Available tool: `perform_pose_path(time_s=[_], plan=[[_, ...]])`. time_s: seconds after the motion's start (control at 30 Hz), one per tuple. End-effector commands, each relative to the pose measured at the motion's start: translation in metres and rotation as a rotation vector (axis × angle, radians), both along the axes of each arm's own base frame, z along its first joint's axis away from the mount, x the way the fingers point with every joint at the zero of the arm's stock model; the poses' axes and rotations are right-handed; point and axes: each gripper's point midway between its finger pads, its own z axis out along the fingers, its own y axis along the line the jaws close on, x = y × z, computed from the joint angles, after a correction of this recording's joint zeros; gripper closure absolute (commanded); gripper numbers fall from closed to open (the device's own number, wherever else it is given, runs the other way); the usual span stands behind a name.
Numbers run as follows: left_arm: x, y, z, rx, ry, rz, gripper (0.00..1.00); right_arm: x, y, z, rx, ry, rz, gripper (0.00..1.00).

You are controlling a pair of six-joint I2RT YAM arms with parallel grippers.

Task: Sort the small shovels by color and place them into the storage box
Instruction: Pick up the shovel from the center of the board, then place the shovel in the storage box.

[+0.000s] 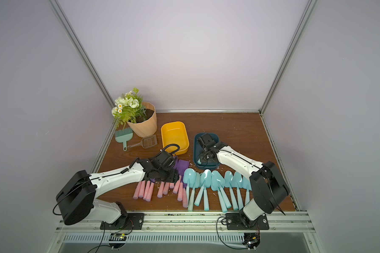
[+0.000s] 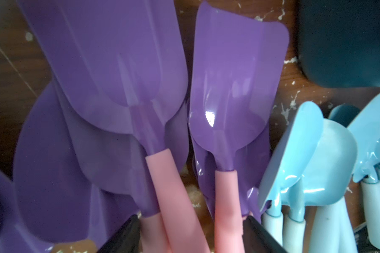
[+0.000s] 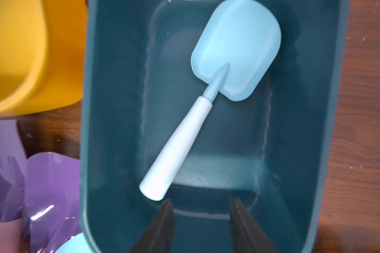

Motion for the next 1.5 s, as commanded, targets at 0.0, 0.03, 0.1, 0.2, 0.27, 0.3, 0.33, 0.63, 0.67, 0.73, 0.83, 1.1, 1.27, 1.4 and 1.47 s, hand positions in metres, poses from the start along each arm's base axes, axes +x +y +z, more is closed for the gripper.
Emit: perform_pose_path(time_s=[0.0, 0.03, 0.1, 0.2, 0.27, 0.3, 0.33, 0.63, 0.67, 0.73, 0.83, 1.1, 1.27, 1.4, 1.47], plan=[[0.009, -0.01, 0.003, -0.009, -0.02, 0.007, 0.29, -0.004, -0.008, 0.008, -0.019, -0.02, 0.0, 0.54], [0.01, -0.01, 0.0, -0.004, -0.017, 0.008, 0.32, -0.005, -0.009, 0.009, -0.018, -0.021, 0.0, 0.54], [0.011, -0.01, -0.005, 0.01, -0.009, 0.009, 0.34, -0.006, -0.011, 0.011, -0.019, -0.027, 0.001, 0.54], [0.011, -0.008, -0.013, 0.035, 0.002, 0.009, 0.39, -0.007, -0.013, 0.015, -0.022, -0.04, 0.0, 0.54], [0.011, -0.006, -0.015, 0.055, 0.008, 0.011, 0.45, -0.007, -0.014, 0.017, -0.025, -0.046, -0.001, 0.54], [0.011, -0.005, -0.016, 0.064, 0.009, 0.013, 0.5, -0.007, -0.015, 0.017, -0.029, -0.047, -0.002, 0.54], [0.011, -0.003, -0.015, 0.068, 0.01, 0.013, 0.58, -0.007, -0.016, 0.017, -0.031, -0.047, -0.004, 0.54], [0.008, 0.008, 0.007, 0.097, -0.009, 0.03, 0.97, -0.007, -0.015, 0.015, -0.027, -0.042, -0.006, 0.54], [0.007, 0.009, 0.011, 0.091, -0.009, 0.032, 0.98, -0.008, -0.015, 0.014, -0.027, -0.04, -0.008, 0.54], [0.003, 0.009, 0.019, 0.071, -0.014, 0.035, 1.0, -0.007, -0.014, 0.013, -0.023, -0.04, -0.009, 0.54], [0.0, 0.011, 0.035, 0.048, -0.031, 0.038, 1.0, -0.006, -0.014, 0.012, -0.021, -0.037, -0.014, 0.54], [0.053, 0.005, 0.133, 0.001, -0.278, 0.047, 1.0, -0.008, -0.013, 0.019, 0.016, -0.049, -0.031, 0.54], [0.137, 0.013, 0.165, 0.036, -0.417, 0.15, 1.0, -0.015, -0.014, 0.022, 0.053, -0.046, -0.045, 0.55], [0.196, 0.008, 0.152, -0.057, -0.43, 0.245, 1.0, -0.02, -0.021, 0.025, 0.036, -0.046, -0.062, 0.55], [0.217, 0.005, 0.136, -0.136, -0.421, 0.272, 1.0, -0.021, -0.025, 0.028, 0.02, -0.052, -0.073, 0.55]])
